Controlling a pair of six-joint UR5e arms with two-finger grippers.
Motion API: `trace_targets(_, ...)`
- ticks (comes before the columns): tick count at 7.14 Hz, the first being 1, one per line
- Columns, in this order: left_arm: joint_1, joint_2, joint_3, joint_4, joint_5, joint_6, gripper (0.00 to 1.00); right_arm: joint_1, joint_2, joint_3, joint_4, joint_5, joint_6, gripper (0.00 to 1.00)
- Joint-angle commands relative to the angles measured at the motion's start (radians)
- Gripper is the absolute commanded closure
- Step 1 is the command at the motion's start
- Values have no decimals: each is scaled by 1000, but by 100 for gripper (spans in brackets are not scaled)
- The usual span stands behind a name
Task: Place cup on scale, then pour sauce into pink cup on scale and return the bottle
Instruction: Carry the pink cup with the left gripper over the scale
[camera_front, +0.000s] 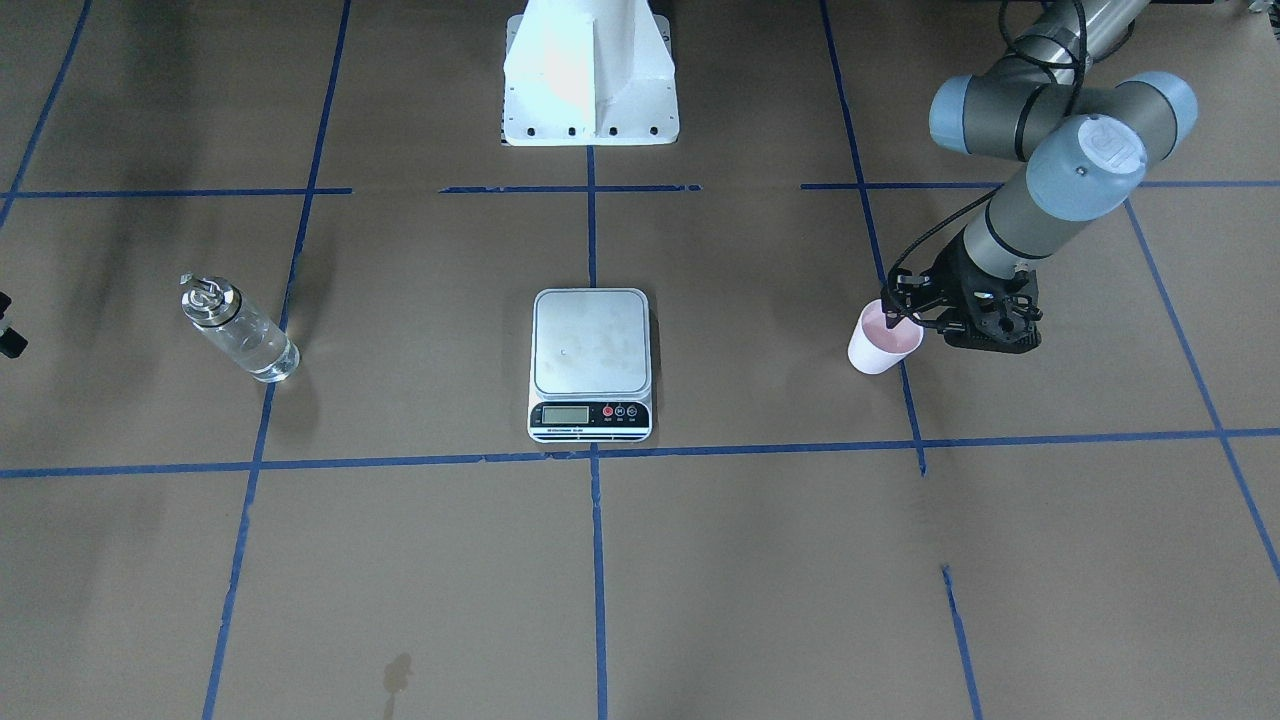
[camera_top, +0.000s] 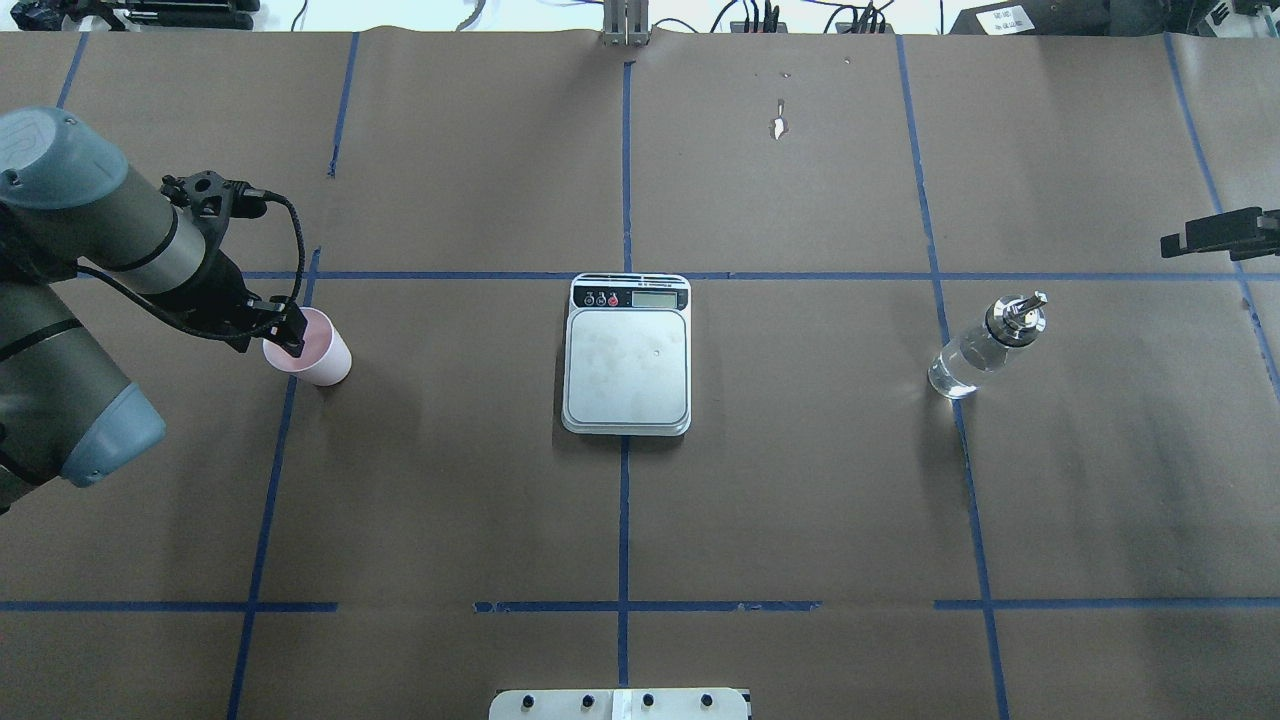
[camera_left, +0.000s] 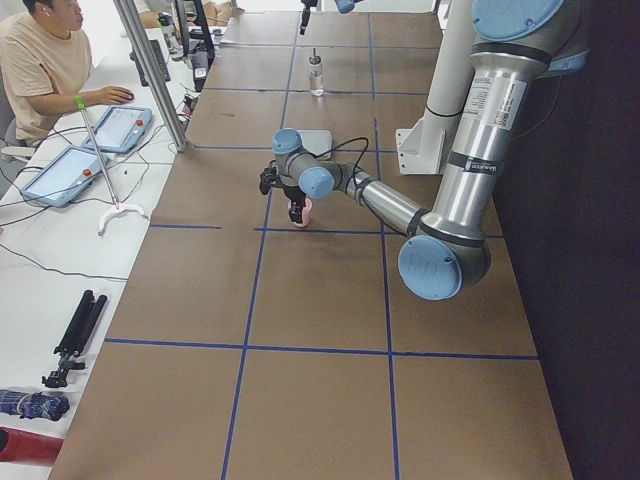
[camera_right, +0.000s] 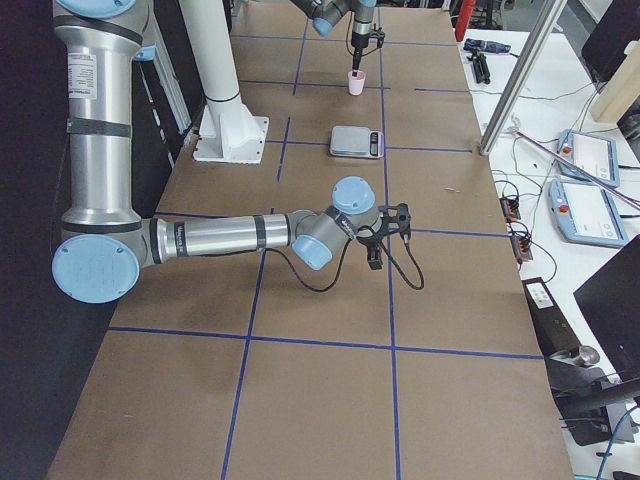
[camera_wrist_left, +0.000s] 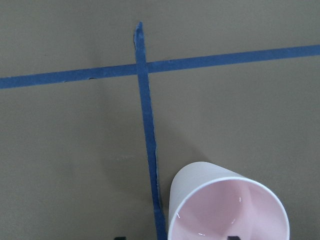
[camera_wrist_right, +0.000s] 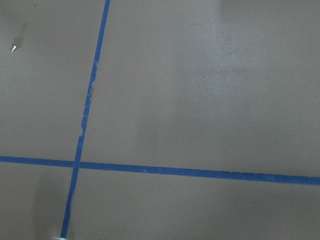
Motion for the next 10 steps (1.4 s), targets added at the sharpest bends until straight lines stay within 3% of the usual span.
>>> trace_targets(1,5,-6,8,0,2,3,100,0,1,1,1,2,0,0)
trace_targets(3,5,-20,-4,3,2,-3,100,0,-1,3,1,2,2,0)
trace_targets(5,-3,-73,-82,52,0,-15,100,0,5,6,2,0,0,0)
trace_targets(7,22,-214,-98,119,3,-204,100,-2,20,6,1,-41,0,0)
trace_targets(8,99,-270,-98,124,8,-318,100,-6,25,4,-4,-79,0,2)
trace_targets(9,142,-339,-72,124,51,-378,100,-9,49,-3,-4,-81,-3,13)
trace_targets(10,158,-379,-50,144,94,-382,100,-9,51,-2,0,-76,-5,13)
